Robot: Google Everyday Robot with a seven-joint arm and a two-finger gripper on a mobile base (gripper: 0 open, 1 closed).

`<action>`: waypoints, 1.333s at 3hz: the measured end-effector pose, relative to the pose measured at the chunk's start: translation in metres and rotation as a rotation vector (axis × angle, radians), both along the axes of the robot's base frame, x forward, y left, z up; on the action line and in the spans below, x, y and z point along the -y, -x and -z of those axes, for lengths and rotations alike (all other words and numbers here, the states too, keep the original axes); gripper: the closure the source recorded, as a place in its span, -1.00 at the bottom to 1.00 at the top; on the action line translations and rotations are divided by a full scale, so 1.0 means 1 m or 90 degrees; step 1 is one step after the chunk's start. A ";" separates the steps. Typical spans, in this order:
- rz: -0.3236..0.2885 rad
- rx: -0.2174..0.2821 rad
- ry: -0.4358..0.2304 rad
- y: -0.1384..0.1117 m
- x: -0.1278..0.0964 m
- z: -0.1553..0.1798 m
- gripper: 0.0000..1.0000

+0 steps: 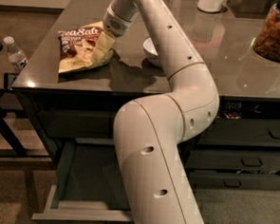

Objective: Place brown chip bag into middle drawer

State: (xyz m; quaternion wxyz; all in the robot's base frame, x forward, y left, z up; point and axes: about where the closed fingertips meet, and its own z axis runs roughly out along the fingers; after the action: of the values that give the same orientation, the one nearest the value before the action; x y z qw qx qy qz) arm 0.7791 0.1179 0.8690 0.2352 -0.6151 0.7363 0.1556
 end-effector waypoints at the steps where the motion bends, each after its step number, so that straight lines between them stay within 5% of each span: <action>1: 0.001 -0.012 -0.011 -0.001 0.000 0.008 -1.00; 4: -0.001 0.000 -0.021 -0.009 -0.004 0.013 0.29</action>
Offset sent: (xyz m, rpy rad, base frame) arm 0.0130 -0.0113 -0.0042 0.0198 0.0061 0.0195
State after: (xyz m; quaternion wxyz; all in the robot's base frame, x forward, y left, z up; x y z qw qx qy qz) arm 0.7880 0.1217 0.8558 0.2451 -0.6119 0.7330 0.1682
